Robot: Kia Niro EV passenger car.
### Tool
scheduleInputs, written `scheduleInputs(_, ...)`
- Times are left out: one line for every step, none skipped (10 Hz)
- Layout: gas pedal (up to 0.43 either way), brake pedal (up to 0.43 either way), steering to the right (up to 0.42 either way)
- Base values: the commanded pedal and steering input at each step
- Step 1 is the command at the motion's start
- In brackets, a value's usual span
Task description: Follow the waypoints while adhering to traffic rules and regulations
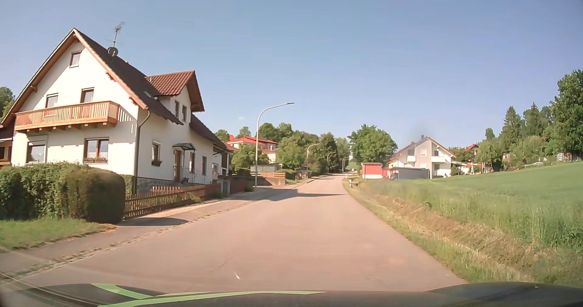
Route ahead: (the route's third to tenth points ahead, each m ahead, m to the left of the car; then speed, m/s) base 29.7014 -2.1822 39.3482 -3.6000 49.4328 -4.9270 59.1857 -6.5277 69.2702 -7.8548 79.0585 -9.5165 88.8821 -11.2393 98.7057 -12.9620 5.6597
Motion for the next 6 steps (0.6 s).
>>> scheduleInputs(0.28, 0.0, 0.126)
scheduleInputs(0.28, 0.0, 0.1)
scheduleInputs(0.28, 0.0, 0.08)
scheduleInputs(0.28, 0.0, 0.063)
scheduleInputs(0.319, 0.0, 0.046)
scheduleInputs(0.319, 0.0, 0.03)
